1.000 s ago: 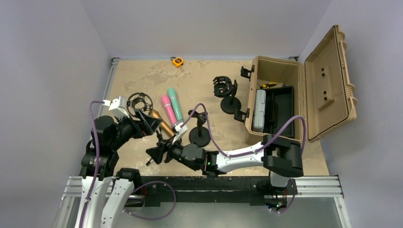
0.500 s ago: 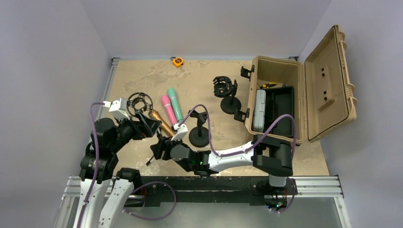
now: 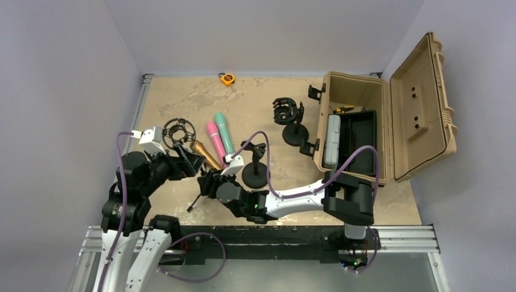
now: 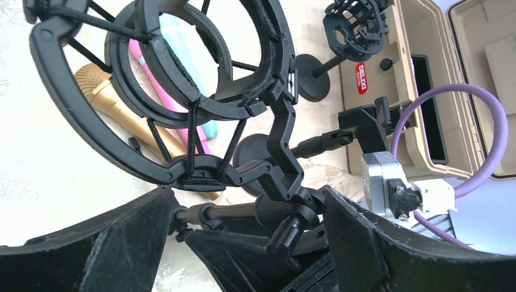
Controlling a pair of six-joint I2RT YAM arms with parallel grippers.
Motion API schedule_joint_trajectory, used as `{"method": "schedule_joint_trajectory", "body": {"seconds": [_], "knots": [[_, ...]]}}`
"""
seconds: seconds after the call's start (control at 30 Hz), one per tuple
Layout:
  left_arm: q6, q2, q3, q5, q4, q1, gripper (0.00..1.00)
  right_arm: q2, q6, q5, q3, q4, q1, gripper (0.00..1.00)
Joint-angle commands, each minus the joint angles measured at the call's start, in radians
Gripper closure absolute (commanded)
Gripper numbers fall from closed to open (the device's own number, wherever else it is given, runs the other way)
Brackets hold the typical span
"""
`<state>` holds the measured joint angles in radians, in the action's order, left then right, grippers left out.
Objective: Remove the microphone from the stand
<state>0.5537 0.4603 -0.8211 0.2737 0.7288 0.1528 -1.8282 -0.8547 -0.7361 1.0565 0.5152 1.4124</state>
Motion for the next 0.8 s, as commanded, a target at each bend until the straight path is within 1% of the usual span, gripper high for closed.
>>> {"method": "schedule_joint_trajectory", "body": {"seconds": [0.0,0.13,0.2,0.27,0.3,0.43,0.53,0.6,0.67,0.73,0.77], "knots": [[-0.004,0.009,-0.035,0.001,-0.017,0.005,0.11,-0.018,0.045,-0.068,0.073,0.009,-0.001,0.6],[0.015,0.041,-0.037,0.0,-0.022,0.005,0.14,-0.009,0.079,-0.11,0.063,0.004,0.002,0.73],[0.022,0.058,-0.034,0.011,-0.03,0.005,0.16,-0.013,0.107,-0.138,0.064,-0.005,0.002,0.86],[0.031,0.07,-0.027,0.03,-0.052,0.005,0.18,-0.031,0.144,-0.172,0.077,-0.033,0.002,0.96],[0.035,0.075,-0.023,0.036,-0.059,0.005,0.2,-0.041,0.174,-0.195,0.086,-0.052,0.003,1.0],[0.043,0.097,-0.015,0.043,-0.075,0.005,0.25,-0.086,0.304,-0.338,0.111,-0.158,0.012,1.0],[0.048,0.1,-0.013,0.024,-0.071,0.005,0.27,-0.095,0.507,-0.442,0.078,-0.132,0.022,1.0],[0.053,0.099,-0.011,0.01,-0.068,0.005,0.28,-0.09,0.621,-0.472,0.04,-0.062,0.026,1.0],[0.061,0.094,-0.01,0.0,-0.065,0.005,0.28,-0.064,0.786,-0.426,-0.016,0.092,0.029,1.0],[0.065,0.087,-0.011,-0.007,-0.064,0.005,0.23,-0.033,0.912,-0.36,-0.065,0.222,0.042,1.0],[0.062,0.085,-0.014,-0.011,-0.063,0.004,0.2,-0.022,0.935,-0.34,-0.075,0.255,0.044,1.0]]}}
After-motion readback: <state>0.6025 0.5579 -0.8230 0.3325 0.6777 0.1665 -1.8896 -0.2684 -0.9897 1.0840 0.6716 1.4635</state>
